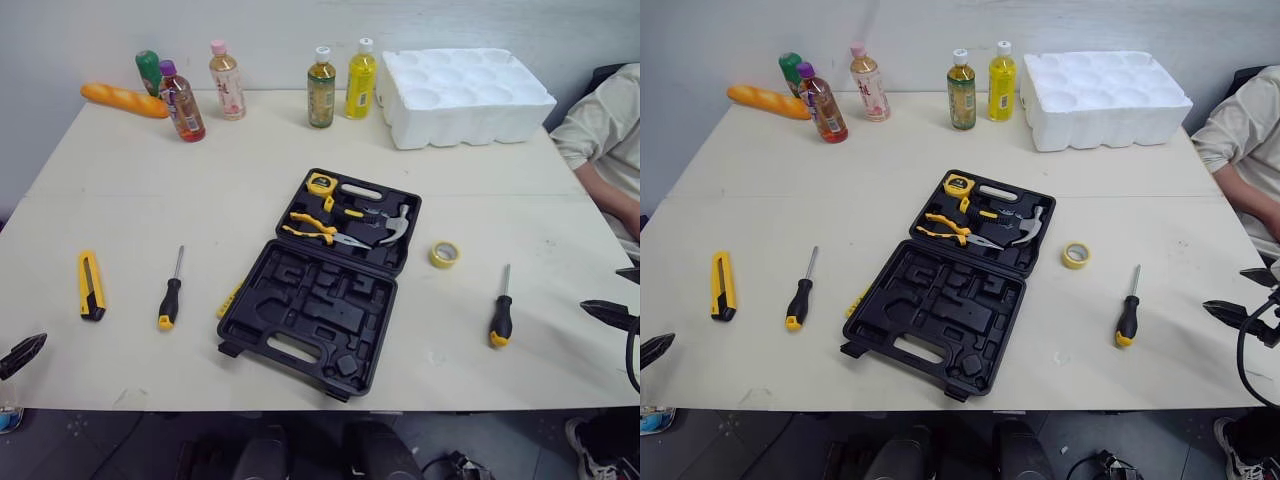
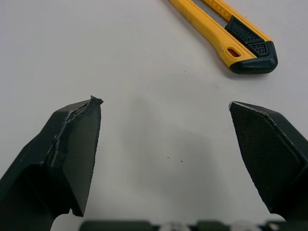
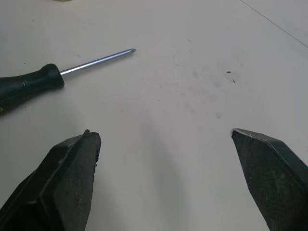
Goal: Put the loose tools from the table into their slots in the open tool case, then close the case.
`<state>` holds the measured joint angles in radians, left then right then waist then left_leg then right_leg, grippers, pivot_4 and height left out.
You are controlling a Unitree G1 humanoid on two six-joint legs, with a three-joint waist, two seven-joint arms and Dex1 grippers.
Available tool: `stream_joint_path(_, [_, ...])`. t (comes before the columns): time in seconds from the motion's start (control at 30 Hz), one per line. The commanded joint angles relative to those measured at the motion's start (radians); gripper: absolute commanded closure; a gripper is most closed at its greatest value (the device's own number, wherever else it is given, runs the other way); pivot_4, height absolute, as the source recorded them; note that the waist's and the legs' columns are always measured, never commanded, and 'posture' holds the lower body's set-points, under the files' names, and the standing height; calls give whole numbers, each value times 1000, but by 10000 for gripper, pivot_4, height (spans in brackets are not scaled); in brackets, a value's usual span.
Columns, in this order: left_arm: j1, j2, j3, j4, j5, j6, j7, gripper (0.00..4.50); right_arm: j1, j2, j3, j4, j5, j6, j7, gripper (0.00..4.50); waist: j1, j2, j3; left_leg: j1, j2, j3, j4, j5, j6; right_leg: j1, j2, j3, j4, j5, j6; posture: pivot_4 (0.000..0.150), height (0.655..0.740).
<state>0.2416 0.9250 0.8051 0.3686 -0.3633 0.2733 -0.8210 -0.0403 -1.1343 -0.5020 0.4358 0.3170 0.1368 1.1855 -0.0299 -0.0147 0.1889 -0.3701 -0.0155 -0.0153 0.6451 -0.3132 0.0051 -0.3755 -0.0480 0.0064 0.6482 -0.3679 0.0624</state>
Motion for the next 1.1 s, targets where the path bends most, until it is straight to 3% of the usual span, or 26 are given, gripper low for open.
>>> stream_joint_path(0.03, [-16,29,0,18,7,-23,-4,305,9,-19,-39,-42,11,17,-11,0,0,0,0,0,0,0,0,0,0,0,0,0,0,0,0,1500,7400])
stream_joint_path(0.4, [-59,26,-39,39,13,-28,-7,305,26,-6,-53,-121,15,67,-53,0,0,1,0,0,0,0,1,0,0,-1,0,0,2,0,0,1500,7400])
stream_joint_path(0.73, [-96,25,-79,-101,-19,35,-44,305,57,14,-74,-172,22,74,-87,0,1,1,0,0,0,0,1,0,0,-1,0,0,3,0,0,1500,7400])
stream_joint_path(0.97, [-248,33,-258,-341,-46,147,-56,305,110,76,-92,-490,102,228,-142,0,3,1,0,0,0,0,2,0,-1,-1,0,0,4,0,0,1500,7400])
stream_joint_path(1.1, [-447,26,-440,-369,-3,193,-42,305,117,134,-51,-714,155,355,-228,0,5,1,0,0,0,0,3,1,-2,-1,1,0,6,0,0,1500,7400])
